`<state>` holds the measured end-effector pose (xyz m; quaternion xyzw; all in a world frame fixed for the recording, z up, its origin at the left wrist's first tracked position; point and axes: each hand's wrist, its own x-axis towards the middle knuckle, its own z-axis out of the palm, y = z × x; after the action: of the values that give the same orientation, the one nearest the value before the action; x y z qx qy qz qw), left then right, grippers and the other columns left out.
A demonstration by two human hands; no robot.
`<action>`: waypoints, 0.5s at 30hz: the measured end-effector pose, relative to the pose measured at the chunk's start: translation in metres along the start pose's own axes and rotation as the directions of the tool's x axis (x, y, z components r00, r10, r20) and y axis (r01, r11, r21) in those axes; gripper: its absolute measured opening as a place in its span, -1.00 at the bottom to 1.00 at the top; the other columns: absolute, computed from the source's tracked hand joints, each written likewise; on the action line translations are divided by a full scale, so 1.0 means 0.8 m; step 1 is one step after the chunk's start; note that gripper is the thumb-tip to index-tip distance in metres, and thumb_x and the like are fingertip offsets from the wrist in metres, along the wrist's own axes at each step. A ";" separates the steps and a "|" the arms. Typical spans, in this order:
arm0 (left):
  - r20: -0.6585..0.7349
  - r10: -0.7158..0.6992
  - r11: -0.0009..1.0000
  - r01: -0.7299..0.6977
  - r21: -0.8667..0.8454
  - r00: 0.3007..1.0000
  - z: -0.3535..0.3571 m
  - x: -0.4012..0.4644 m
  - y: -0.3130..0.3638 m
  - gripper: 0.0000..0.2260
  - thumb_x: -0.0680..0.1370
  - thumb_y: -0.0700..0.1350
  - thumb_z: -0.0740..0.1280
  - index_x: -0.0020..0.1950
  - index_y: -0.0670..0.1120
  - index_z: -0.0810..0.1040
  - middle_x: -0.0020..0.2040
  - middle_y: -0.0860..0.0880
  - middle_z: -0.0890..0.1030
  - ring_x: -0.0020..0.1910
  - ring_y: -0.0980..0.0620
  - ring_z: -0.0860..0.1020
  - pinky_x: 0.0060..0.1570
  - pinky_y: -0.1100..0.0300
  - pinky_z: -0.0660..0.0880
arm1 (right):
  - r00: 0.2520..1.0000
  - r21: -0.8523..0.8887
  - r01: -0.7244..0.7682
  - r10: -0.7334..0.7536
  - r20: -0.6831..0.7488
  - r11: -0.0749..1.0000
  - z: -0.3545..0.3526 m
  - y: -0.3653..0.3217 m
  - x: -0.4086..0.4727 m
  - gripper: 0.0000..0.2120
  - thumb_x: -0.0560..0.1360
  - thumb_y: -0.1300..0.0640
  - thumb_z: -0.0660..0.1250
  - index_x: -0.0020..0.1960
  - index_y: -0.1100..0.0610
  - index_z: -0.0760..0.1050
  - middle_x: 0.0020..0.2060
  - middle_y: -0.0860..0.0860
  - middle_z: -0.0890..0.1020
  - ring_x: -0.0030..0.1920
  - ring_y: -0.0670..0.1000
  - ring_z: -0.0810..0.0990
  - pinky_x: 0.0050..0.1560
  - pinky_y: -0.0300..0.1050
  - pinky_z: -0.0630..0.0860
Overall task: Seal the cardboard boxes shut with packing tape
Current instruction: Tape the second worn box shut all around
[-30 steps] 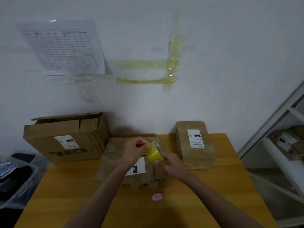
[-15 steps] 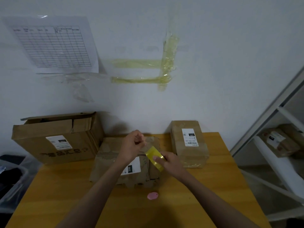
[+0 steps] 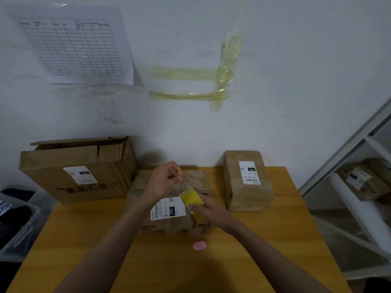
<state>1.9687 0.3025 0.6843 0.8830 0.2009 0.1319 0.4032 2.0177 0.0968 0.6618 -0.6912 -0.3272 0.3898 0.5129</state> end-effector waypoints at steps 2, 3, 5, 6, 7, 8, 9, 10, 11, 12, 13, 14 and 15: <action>0.016 0.021 1.000 -0.021 -0.004 1.000 -0.003 0.003 0.003 -0.89 0.45 -0.40 0.49 -0.12 -0.31 0.57 -0.30 0.13 0.58 -0.31 0.39 0.56 -0.27 0.49 0.41 | 1.000 0.042 -0.008 0.009 -0.021 0.999 0.010 -0.002 -0.001 -0.78 0.67 0.15 0.24 0.23 0.22 0.55 -0.09 -0.08 0.71 -0.10 -0.03 0.68 -0.06 -0.12 0.59; 0.033 0.029 1.000 -0.028 -0.006 0.999 -0.004 0.006 0.003 -0.90 0.46 -0.41 0.47 -0.12 -0.31 0.57 -0.30 0.13 0.58 -0.32 0.42 0.56 -0.26 0.52 0.40 | 0.999 0.064 -0.017 0.020 -0.042 0.998 0.015 -0.002 -0.001 -0.79 0.67 0.15 0.24 0.21 0.20 0.56 -0.12 -0.12 0.71 -0.10 -0.09 0.68 -0.06 -0.19 0.56; 0.077 0.032 0.999 -0.032 0.001 0.997 -0.007 0.012 0.004 -0.87 0.47 -0.40 0.47 -0.15 -0.23 0.56 -0.29 0.13 0.58 -0.31 0.42 0.56 -0.25 0.54 0.40 | 0.996 0.108 -0.033 0.042 -0.084 0.994 0.025 0.001 -0.001 -0.83 0.66 0.15 0.24 0.16 0.12 0.58 -0.15 -0.16 0.71 -0.09 -0.16 0.68 -0.08 -0.26 0.55; 0.097 0.038 0.999 -0.040 0.013 0.995 -0.008 0.015 0.003 -0.83 0.47 -0.39 0.48 -0.17 -0.17 0.56 -0.29 0.14 0.59 -0.31 0.39 0.56 -0.25 0.54 0.40 | 0.993 0.126 -0.042 0.055 -0.105 0.991 0.029 0.005 0.000 -0.85 0.66 0.15 0.25 0.14 0.09 0.59 -0.15 -0.15 0.72 -0.09 -0.16 0.68 -0.10 -0.27 0.55; 0.119 0.041 0.999 -0.045 0.028 0.992 -0.008 0.017 0.000 -0.80 0.46 -0.38 0.49 -0.18 -0.13 0.55 -0.29 0.13 0.59 -0.32 0.34 0.56 -0.25 0.53 0.41 | 0.990 0.146 -0.054 0.073 -0.124 0.988 0.034 0.008 0.000 -0.85 0.66 0.14 0.25 0.13 0.08 0.59 -0.14 -0.14 0.72 -0.10 -0.14 0.68 -0.12 -0.26 0.56; 0.143 0.039 0.998 -0.045 0.040 0.989 -0.007 0.017 -0.003 -0.79 0.46 -0.37 0.49 -0.18 -0.11 0.55 -0.28 0.12 0.59 -0.32 0.31 0.55 -0.25 0.52 0.42 | 0.986 0.164 -0.061 0.085 -0.142 0.985 0.038 0.012 0.001 -0.85 0.66 0.13 0.26 0.13 0.10 0.59 -0.14 -0.12 0.72 -0.12 -0.11 0.69 -0.14 -0.22 0.58; 0.161 0.033 0.998 -0.042 0.053 0.986 -0.005 0.018 -0.007 -0.80 0.46 -0.37 0.49 -0.18 -0.11 0.55 -0.28 0.11 0.60 -0.30 0.30 0.54 -0.26 0.51 0.42 | 0.982 0.179 -0.068 0.097 -0.159 0.981 0.044 0.015 0.003 -0.84 0.65 0.12 0.27 0.15 0.12 0.59 -0.14 -0.10 0.72 -0.14 -0.08 0.69 -0.17 -0.19 0.59; 0.175 0.028 0.997 -0.039 0.064 0.984 -0.002 0.019 -0.012 -0.80 0.46 -0.36 0.49 -0.18 -0.11 0.56 -0.27 0.10 0.61 -0.28 0.30 0.54 -0.26 0.51 0.43 | 0.980 0.191 -0.076 0.109 -0.169 0.979 0.049 0.019 0.005 -0.82 0.65 0.11 0.27 0.16 0.15 0.59 -0.14 -0.07 0.72 -0.15 -0.06 0.69 -0.18 -0.17 0.59; 0.186 0.020 0.997 -0.035 0.073 0.982 0.001 0.019 -0.017 -0.81 0.47 -0.35 0.49 -0.18 -0.11 0.56 -0.27 0.10 0.62 -0.28 0.30 0.55 -0.26 0.50 0.43 | 0.976 0.209 -0.091 0.129 -0.173 0.974 0.053 0.022 0.006 -0.80 0.65 0.10 0.28 0.16 0.17 0.59 -0.15 -0.05 0.72 -0.17 -0.04 0.69 -0.19 -0.16 0.59; 0.192 0.017 0.996 -0.033 0.079 0.981 0.004 0.020 -0.022 -0.82 0.47 -0.34 0.49 -0.19 -0.11 0.55 -0.27 0.10 0.63 -0.29 0.30 0.56 -0.26 0.47 0.43 | 0.974 0.225 -0.109 0.149 -0.172 0.968 0.056 0.025 0.006 -0.79 0.65 0.09 0.27 0.14 0.19 0.59 -0.18 -0.04 0.72 -0.21 -0.02 0.68 -0.21 -0.15 0.59; 0.186 0.018 0.997 -0.032 0.073 0.982 0.006 0.021 -0.026 -0.83 0.48 -0.33 0.49 -0.19 -0.13 0.56 -0.26 0.10 0.64 -0.29 0.31 0.57 -0.25 0.45 0.43 | 0.970 0.238 -0.132 0.175 -0.169 0.962 0.058 0.028 0.003 -0.78 0.65 0.07 0.26 0.11 0.20 0.59 -0.24 -0.03 0.70 -0.26 0.00 0.66 -0.23 -0.13 0.59; 0.172 0.023 0.998 -0.034 0.056 0.985 0.007 0.024 -0.029 -0.85 0.48 -0.34 0.48 -0.19 -0.15 0.57 -0.26 0.08 0.65 -0.28 0.34 0.58 -0.25 0.45 0.43 | 0.962 0.242 -0.164 0.210 -0.176 0.956 0.060 0.033 0.001 -0.75 0.66 0.04 0.25 0.07 0.21 0.59 -0.30 -0.02 0.69 -0.31 0.01 0.63 -0.25 -0.12 0.59; 0.170 0.029 0.999 -0.036 0.035 0.985 0.006 0.029 -0.031 -0.87 0.48 -0.34 0.47 -0.17 -0.16 0.58 -0.25 0.07 0.65 -0.27 0.37 0.58 -0.23 0.47 0.45 | 0.949 0.238 -0.203 0.251 -0.192 0.950 0.062 0.039 -0.003 -0.69 0.66 0.00 0.23 0.04 0.22 0.59 -0.35 0.00 0.67 -0.34 0.02 0.62 -0.26 -0.13 0.60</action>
<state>1.9848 0.3247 0.6637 0.9016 0.1540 0.0592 0.3998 1.9746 0.1093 0.6241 -0.7037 -0.1422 0.4007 0.5693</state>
